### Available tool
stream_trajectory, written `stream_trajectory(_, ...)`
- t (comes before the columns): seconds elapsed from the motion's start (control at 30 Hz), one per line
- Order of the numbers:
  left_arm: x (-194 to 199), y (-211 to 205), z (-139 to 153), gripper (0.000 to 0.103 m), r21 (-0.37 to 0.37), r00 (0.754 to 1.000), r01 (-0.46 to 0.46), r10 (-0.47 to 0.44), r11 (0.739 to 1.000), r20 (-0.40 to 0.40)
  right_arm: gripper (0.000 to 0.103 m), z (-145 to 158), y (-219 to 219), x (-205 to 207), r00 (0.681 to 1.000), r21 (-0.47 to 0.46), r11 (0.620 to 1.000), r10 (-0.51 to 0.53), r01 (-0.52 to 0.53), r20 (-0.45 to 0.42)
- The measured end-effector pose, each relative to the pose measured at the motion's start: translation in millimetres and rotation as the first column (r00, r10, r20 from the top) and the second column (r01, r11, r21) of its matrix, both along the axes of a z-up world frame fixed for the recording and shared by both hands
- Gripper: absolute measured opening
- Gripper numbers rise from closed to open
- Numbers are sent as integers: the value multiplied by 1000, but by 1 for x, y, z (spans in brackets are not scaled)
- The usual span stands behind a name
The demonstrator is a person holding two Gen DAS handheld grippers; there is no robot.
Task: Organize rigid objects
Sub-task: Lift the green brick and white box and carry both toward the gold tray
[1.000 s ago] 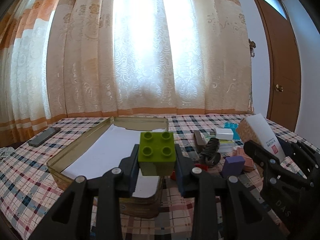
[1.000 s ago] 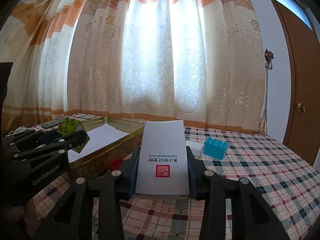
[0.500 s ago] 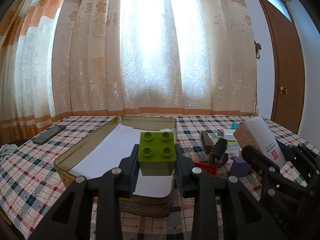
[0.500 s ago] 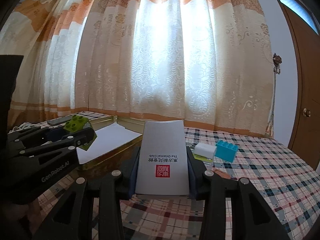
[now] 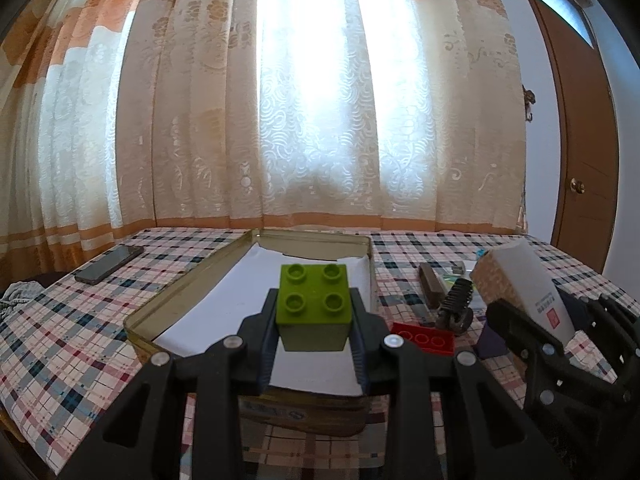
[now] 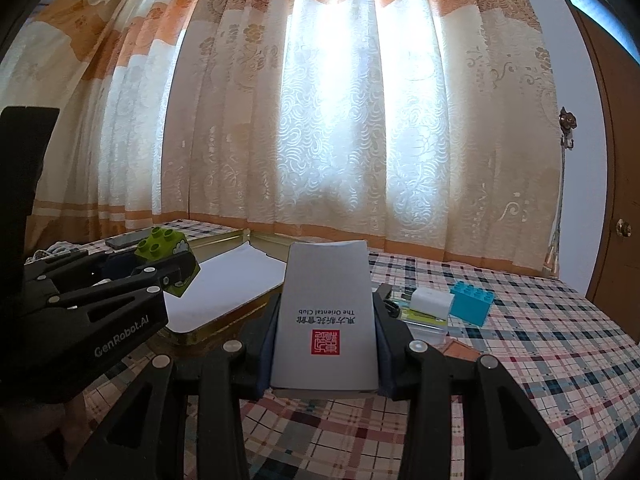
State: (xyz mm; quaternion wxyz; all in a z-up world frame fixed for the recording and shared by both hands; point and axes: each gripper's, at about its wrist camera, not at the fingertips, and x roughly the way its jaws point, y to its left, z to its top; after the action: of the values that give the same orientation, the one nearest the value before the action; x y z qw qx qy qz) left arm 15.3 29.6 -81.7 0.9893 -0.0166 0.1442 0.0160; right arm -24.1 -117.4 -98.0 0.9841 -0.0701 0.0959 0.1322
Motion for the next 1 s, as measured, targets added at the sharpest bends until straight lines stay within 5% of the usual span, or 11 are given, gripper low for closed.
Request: stream_trajectory(1.0, 4, 40, -1, 30, -27, 998, -57, 57, 998, -26, 44, 1, 40, 6, 992, 7, 995, 103, -102, -78)
